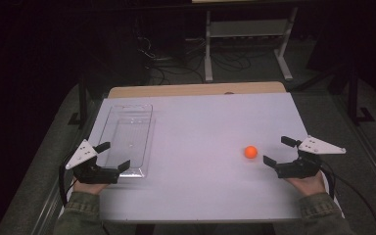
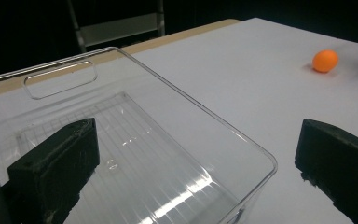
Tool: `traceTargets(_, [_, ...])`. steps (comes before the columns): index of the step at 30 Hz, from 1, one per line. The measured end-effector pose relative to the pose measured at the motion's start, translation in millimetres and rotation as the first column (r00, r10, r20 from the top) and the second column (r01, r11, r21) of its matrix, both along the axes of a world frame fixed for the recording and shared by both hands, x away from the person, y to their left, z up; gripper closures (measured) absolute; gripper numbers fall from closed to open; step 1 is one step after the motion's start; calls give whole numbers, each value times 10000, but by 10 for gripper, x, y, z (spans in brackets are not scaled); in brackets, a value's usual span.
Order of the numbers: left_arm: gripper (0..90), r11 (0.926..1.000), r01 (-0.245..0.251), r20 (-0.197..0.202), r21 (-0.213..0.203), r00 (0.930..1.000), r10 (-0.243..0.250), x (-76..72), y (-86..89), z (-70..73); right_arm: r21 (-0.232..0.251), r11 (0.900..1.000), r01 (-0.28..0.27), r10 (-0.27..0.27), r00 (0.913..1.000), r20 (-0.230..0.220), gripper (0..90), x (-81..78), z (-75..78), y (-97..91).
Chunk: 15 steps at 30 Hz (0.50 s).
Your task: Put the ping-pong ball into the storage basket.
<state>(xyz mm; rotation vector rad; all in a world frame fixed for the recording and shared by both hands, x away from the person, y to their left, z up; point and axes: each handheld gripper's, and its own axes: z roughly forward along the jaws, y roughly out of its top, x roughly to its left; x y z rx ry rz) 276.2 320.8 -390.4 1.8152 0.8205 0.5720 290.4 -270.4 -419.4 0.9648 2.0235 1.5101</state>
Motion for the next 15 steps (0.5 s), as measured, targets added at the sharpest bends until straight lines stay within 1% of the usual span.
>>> traceTargets(4, [0,9998,65,-15,161,10000,-64,1,-24,48,-123,9999,9,-9,10000,36,0,-10,-5,10])
traceTargets(11, [0,9989,246,-8,396,9997,-246,33,-76,157,-153,9999,-14,15,10000,62,0,-19,-1,20])
traceTargets(15, [0,9969,391,-62,684,9992,-387,53,-126,224,-132,9999,-29,30,9999,102,0,-26,2,19])
